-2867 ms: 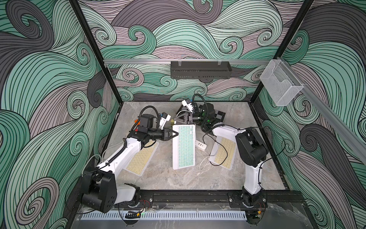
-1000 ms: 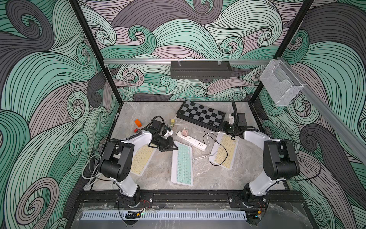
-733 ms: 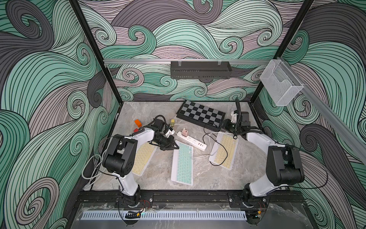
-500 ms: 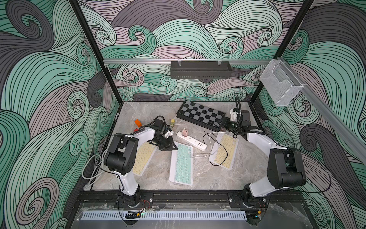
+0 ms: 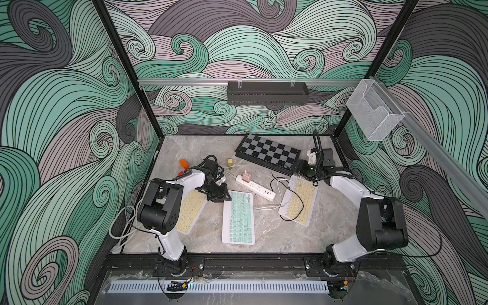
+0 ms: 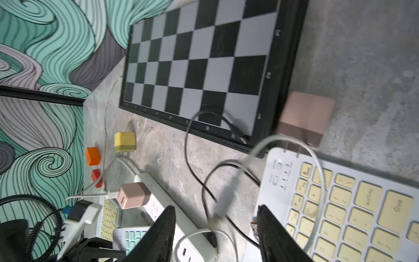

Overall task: Unplug the wireless keyboard
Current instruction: Place the power cord at the center of the board, then remove the plug from the socket.

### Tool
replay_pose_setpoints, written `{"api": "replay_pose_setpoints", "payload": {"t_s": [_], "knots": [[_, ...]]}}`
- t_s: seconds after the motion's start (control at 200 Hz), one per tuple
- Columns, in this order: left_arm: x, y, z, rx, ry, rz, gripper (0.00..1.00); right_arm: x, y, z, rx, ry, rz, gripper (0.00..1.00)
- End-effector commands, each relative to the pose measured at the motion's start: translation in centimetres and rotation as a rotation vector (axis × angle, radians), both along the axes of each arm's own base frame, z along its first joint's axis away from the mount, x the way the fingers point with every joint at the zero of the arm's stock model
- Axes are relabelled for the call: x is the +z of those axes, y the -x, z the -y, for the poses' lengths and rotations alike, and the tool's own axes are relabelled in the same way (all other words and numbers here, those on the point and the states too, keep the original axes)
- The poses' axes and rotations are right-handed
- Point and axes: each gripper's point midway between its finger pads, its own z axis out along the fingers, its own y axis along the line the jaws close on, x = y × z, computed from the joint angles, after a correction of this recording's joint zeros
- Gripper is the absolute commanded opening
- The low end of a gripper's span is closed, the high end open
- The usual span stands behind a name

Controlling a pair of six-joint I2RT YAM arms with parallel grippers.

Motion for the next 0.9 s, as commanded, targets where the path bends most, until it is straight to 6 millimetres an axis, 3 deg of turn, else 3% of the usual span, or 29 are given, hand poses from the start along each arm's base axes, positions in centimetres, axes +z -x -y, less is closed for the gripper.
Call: {"api": "replay_pose_setpoints", "payload": {"t_s": [0.0,0.075,0.34,0.45,0.57,0.715,0.896], "knots": [[1.9,-0.7,-1.0,0.022,-0.045,0.068,0.33,0.5,0.1,-0.6,0.058,0.037,-0.004,0.6],[2.4,-0.7,-1.3,0.019,-0.058,0.076,0.4,0.8,-0.1,-1.5,0.1,0.065,-0.013,0.61],[3.2,-0.8,-1.7,0.022,-0.075,0.105,0.41,2.9,-1.9,-4.6,0.245,0.072,0.003,0.65],[3.8,-1.1,-1.9,0.031,-0.067,0.132,0.41,4.6,-2.1,-7.7,0.358,0.074,0.102,0.65],[5.0,-2.1,-2.1,0.038,-0.055,0.173,0.41,5.2,-2.0,-11.8,0.533,0.102,0.184,0.63],[6.5,-3.9,-2.5,0.068,-0.041,0.222,0.41,4.1,-2.6,-16.0,0.683,0.163,0.301,0.61],[7.5,-5.6,-2.7,0.087,-0.029,0.247,0.41,1.5,-1.6,-21.3,0.878,0.22,0.365,0.65]]}}
